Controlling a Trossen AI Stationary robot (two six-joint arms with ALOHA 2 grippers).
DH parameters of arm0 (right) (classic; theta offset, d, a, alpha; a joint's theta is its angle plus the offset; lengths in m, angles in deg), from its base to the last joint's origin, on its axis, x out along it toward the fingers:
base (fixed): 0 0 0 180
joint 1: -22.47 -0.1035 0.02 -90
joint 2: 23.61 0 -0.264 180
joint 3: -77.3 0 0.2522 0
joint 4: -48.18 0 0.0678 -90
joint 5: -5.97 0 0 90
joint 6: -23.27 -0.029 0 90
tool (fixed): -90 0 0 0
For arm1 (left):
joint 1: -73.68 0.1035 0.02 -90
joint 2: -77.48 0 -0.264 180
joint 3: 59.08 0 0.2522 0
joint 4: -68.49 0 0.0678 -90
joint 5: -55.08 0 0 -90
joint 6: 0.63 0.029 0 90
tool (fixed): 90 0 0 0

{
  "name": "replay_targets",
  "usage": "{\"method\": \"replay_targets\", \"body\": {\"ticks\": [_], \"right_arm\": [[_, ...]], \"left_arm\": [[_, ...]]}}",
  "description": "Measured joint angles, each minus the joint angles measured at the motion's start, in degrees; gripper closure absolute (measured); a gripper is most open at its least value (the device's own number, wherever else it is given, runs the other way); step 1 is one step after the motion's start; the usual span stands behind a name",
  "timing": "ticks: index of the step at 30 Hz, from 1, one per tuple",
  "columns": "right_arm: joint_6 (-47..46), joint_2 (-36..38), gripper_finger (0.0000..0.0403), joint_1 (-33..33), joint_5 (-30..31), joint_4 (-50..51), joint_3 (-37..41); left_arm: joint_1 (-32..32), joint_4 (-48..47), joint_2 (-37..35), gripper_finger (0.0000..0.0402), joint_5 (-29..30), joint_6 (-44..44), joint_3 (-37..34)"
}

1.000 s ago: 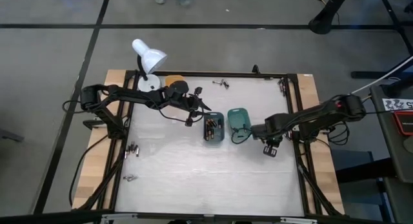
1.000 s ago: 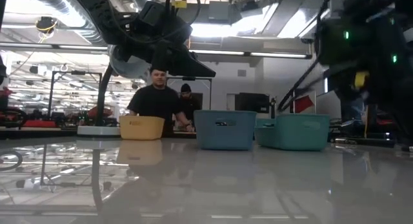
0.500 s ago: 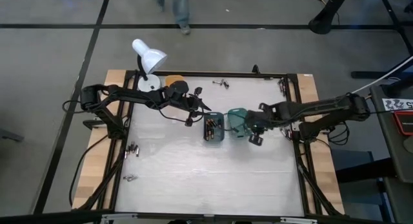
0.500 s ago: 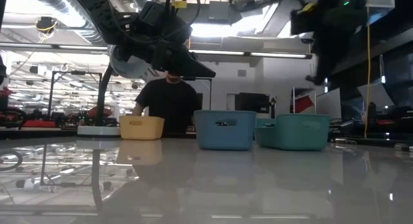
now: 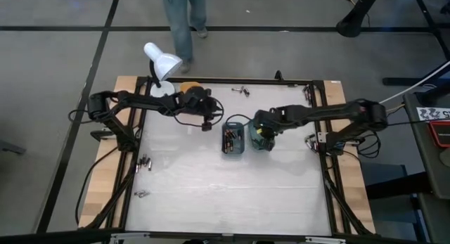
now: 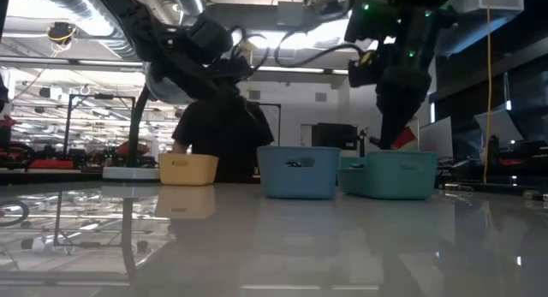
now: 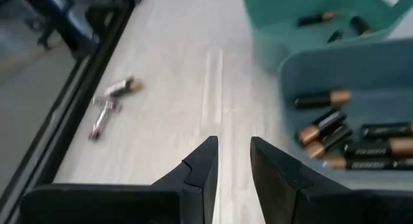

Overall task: Sort batteries
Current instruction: Put the black battery into the green bin, then put the black battery into the blue bin

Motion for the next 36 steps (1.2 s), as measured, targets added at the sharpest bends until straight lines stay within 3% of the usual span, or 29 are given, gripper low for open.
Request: {"method": "replay_targets", "body": {"ticks": [12, 20, 27, 33, 36], "right_arm": [[1.14, -0.25, 0.0275, 0.28, -0.16, -0.44, -0.09], [1.25, 2.85, 0.0247, 0.26, 1.03, 16.7, -7.17], [-11.05, 12.49, 0.0248, 0.26, 3.14, 31.66, -7.31], [-27.65, 17.85, 0.0248, 0.26, 3.94, 33.58, -1.44], [-32.1, 18.93, 0.0248, 0.26, 0.9, 33.37, 3.46]], "left_arm": [[2.68, -4.29, 0.0, 0.032, 0.09, -1.24, 0.0], [2.22, -4.14, 0.0, 0.032, 0.07, -0.72, 0.0], [2.14, -4.01, 0.0, 0.032, -0.03, 0.51, 0.0], [2.14, -4.0, 0.0, 0.032, -0.02, 0.51, 0.0], [1.99, -3.99, 0.0, 0.032, -0.02, 0.47, 0.0]]}}
